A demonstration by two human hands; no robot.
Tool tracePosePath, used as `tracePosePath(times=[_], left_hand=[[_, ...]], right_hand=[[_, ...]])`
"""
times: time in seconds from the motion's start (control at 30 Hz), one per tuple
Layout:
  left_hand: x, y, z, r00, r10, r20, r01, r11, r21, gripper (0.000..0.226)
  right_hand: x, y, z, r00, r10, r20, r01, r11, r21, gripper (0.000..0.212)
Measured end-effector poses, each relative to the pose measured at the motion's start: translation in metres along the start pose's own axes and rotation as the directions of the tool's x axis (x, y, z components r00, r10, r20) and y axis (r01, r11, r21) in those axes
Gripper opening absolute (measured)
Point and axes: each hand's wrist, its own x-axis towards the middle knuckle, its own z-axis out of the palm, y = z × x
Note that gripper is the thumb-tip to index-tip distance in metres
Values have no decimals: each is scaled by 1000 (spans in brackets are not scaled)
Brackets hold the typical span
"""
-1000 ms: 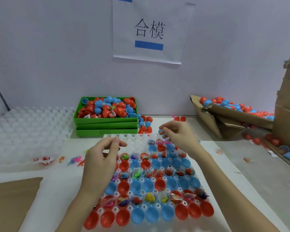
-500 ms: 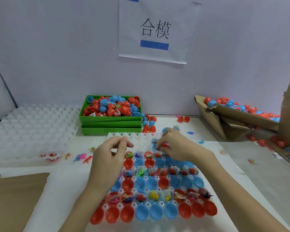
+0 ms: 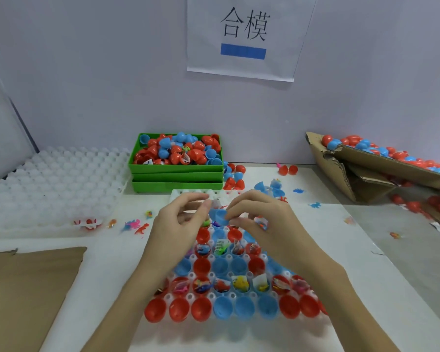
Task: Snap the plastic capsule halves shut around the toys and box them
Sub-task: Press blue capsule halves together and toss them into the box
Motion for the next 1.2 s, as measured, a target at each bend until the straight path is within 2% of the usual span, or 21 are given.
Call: tracePosePath(times=[0.1, 0.27, 0.43, 0.53, 0.6, 0.7, 0.83, 0.9, 1.03, 1.13, 1.2], left_hand=[[-3, 0, 1, 999, 17, 35, -16, 999, -35, 10], [-4, 2, 0, 998, 63, -6, -63, 996, -70, 9], [-5, 7, 2, 992, 123, 16, -120, 983, -143, 12], [-6, 8, 2, 985, 173, 10, -169, 974, -153, 17], [-7, 8, 3, 972, 233, -7, -232, 964, -132, 16], [-9, 8, 6, 943, 331, -37, -332, 943, -33, 17], [-12, 4, 10, 912, 397, -104, -382, 913, 142, 24], [-14, 3, 11, 900, 412, -143, -388, 906, 167, 28], [-15, 7, 11, 897, 406, -177, -396, 914, 90, 27], [-17, 13, 10, 915, 346, -208, -362, 931, -46, 34], [-16, 14, 9, 914, 346, -211, -361, 932, -37, 30]], right_hand=[[-3, -3, 5, 1000, 11, 23, -12, 999, 40, 18], [-9, -3, 8, 992, 104, 77, -124, 933, 338, 10], [-9, -11, 19, 970, 229, -85, -155, 846, 510, 22], [-9, -15, 26, 948, 290, -131, -158, 787, 596, 20], [-9, -17, 30, 950, 279, -138, -143, 786, 601, 16], [-9, -18, 34, 953, 247, -177, -118, 838, 533, 24], [-13, -19, 39, 950, 153, -272, -63, 948, 311, 38], [-13, -21, 41, 952, 105, -289, -29, 966, 258, 44], [-13, -23, 43, 938, 111, -327, -6, 952, 306, 48], [-13, -25, 40, 927, 216, -308, -40, 870, 491, 36], [-13, -26, 37, 936, 251, -246, -61, 804, 591, 28]])
